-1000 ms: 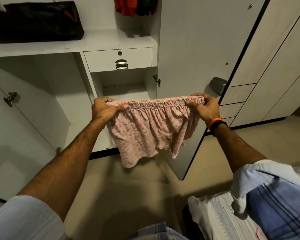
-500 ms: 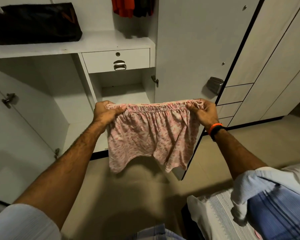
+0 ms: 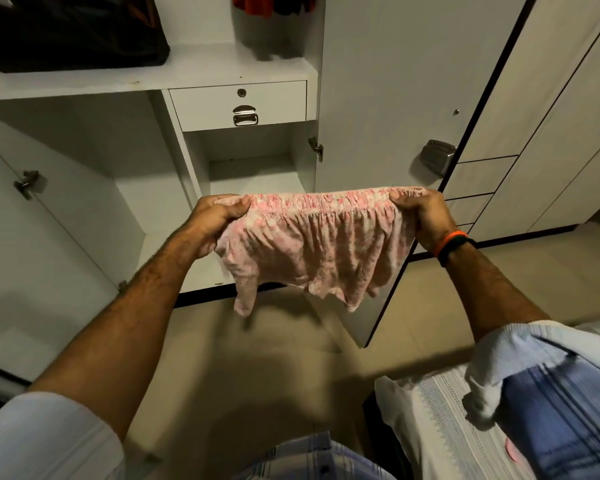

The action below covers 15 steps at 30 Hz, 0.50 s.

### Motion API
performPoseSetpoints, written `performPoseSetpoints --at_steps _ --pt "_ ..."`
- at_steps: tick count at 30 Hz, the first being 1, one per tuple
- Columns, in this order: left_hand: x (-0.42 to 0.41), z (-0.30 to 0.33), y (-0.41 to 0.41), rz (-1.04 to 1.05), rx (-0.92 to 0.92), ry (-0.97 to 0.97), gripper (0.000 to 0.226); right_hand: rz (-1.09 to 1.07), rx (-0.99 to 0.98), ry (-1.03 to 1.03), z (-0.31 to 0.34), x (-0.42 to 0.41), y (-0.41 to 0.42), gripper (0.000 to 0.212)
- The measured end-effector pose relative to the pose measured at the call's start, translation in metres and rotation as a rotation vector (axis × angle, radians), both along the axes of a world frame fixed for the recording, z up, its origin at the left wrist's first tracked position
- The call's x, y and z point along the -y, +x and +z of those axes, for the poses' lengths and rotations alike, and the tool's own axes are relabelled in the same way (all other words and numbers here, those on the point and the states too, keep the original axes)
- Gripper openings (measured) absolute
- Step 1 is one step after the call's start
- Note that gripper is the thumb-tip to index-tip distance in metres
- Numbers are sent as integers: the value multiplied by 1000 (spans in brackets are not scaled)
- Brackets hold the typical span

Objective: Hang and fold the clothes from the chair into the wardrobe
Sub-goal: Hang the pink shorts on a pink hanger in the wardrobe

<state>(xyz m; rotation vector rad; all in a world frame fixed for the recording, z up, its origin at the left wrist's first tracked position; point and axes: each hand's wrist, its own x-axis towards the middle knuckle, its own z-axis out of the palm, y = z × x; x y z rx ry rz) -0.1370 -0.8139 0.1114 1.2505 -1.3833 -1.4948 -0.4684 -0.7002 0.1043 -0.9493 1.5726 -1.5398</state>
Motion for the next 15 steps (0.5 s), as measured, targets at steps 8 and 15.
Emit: performPoseSetpoints --at_steps 8,15 --pt "-9 -15 -53 233 300 -77 31 -163 -410 210 -7 29 56 28" --pt "-28 -10 -98 115 162 -42 13 -25 -464 104 -2 40 102 20"
